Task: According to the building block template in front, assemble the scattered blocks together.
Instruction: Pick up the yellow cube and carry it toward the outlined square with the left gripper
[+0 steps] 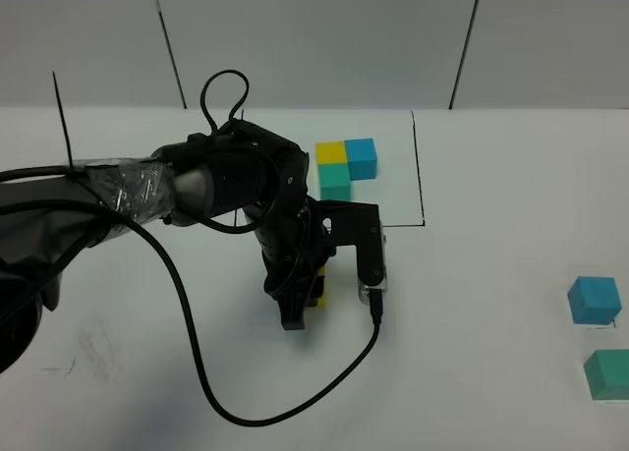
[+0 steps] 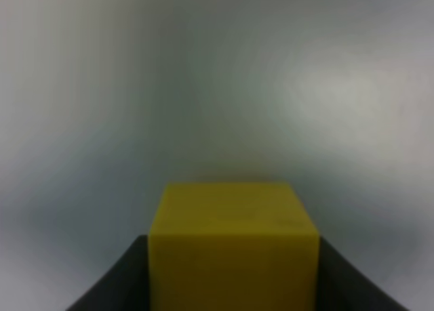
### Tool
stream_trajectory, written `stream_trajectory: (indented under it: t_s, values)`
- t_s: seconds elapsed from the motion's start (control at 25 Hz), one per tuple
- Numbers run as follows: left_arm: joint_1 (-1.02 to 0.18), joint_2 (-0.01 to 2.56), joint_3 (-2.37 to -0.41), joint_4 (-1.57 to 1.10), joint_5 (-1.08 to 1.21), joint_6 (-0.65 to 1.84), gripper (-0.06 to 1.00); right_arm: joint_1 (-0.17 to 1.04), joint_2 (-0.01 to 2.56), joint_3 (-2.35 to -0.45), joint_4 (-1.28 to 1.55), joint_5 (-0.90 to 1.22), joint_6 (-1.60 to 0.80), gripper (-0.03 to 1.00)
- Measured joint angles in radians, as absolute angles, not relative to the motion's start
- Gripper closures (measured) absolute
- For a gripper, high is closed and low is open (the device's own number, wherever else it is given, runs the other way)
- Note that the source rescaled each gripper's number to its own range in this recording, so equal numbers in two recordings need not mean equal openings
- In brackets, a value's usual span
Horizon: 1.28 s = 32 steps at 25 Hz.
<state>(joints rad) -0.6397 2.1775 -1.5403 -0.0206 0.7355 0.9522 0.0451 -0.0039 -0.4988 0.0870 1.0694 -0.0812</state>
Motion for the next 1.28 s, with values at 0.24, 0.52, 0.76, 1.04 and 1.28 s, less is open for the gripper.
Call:
stream_trajectory:
  t_s: [0.24, 0.52, 0.76, 1.04, 1.28]
  values:
    - [-0.64, 2.194, -1.54, -0.023, 0.704, 0.962, 0.94, 0.045, -0.004, -0.499, 0.087, 1.069, -0.081, 0.24]
    - [-0.639, 2.2, -1.541, -0.083, 0.682, 1.038, 0.94, 0.045, -0.004, -0.499, 0.087, 1.069, -0.081, 0.24]
    - [-0.639, 2.2, -1.541, -0.11, 0.675, 1.054, 0.94, 0.045, -0.004, -0.499, 0.087, 1.069, -0.081, 0.24]
    - [-0.639, 2.2, -1.541, -0.113, 0.675, 1.056, 0.94, 0.045, -0.004, -0.499, 0.087, 1.069, -0.081, 0.24]
    - [-0.639, 2.203, -1.541, -0.113, 0.676, 1.055, 0.64, 0.045, -0.004, -0.499, 0.087, 1.069, -0.081, 0.24]
